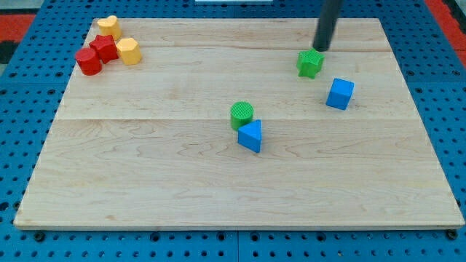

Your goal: Move the blue cube and green star towards the center right

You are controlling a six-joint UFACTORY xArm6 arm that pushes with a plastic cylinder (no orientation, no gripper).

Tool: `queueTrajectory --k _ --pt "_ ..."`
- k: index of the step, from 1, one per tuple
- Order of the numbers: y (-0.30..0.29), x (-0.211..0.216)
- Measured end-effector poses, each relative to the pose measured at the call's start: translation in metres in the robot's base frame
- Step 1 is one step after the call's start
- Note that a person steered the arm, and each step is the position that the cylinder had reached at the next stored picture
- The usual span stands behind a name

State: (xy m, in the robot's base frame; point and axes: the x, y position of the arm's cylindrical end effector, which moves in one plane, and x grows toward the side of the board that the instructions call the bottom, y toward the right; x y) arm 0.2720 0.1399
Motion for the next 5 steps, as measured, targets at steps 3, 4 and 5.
queueTrajectory --k 3,4,5 --pt "0.034 0.013" --pt "-0.046 -0.002" --pt "-0.153 0.048"
